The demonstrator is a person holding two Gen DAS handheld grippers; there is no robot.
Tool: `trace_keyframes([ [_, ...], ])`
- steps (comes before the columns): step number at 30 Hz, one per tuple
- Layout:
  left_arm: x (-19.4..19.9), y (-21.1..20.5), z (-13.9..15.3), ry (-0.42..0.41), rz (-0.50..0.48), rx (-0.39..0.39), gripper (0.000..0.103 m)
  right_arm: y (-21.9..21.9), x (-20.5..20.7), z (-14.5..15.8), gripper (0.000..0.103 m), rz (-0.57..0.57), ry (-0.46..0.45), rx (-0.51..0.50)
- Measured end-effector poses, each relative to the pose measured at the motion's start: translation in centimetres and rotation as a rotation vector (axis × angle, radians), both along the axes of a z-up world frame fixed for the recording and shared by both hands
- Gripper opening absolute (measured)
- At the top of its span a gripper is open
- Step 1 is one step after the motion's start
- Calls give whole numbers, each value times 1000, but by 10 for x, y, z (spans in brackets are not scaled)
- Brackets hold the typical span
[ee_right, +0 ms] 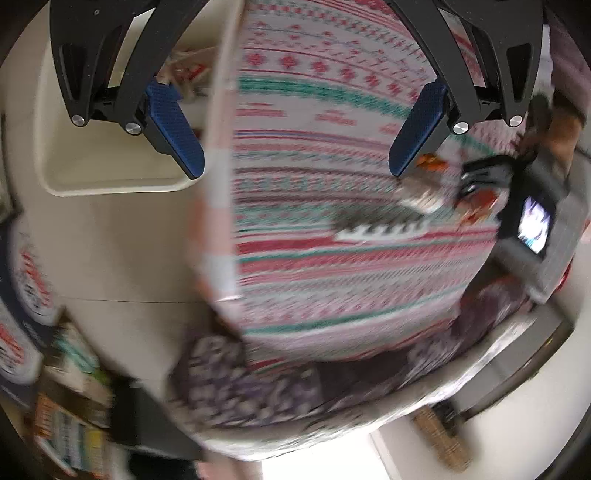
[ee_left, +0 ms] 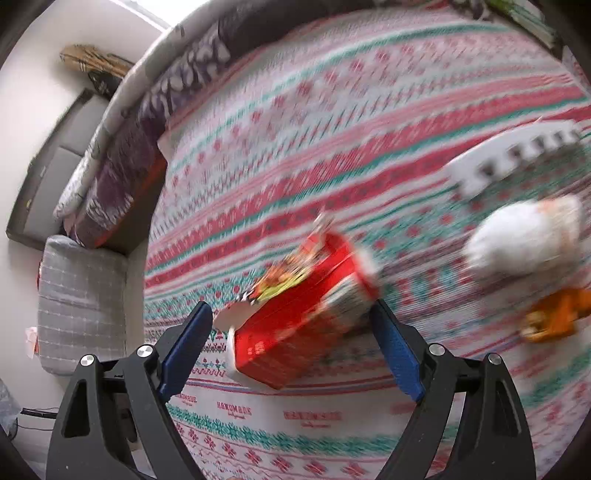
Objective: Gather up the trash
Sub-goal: 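Move the left tool to the red juice carton and grasp it, then grasp the orange peel pieces with the right tool while the left tool holds the carton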
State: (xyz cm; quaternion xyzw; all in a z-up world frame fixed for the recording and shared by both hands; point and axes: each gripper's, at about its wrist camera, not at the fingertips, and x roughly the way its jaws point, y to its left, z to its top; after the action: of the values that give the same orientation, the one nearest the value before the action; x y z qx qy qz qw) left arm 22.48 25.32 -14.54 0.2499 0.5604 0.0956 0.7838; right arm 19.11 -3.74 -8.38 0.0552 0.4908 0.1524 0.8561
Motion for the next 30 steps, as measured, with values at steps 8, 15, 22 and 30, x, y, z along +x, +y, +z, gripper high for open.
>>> trace_keyframes([
  [8, -4, 50, 8, -19, 98, -271, 56, 102, -7, -30, 96, 370, -31, -86],
  [15, -15, 94, 12, -45, 230, -394, 44, 155, -17, -48, 82, 520, -46, -123],
  [22, -31, 122, 10, -79, 266, -391, 44, 175, -10, -65, 55, 515, -24, -145],
  [30, -44, 128, 22, -127, 314, -403, 44, 174, -15, -54, 24, 499, -69, -118],
])
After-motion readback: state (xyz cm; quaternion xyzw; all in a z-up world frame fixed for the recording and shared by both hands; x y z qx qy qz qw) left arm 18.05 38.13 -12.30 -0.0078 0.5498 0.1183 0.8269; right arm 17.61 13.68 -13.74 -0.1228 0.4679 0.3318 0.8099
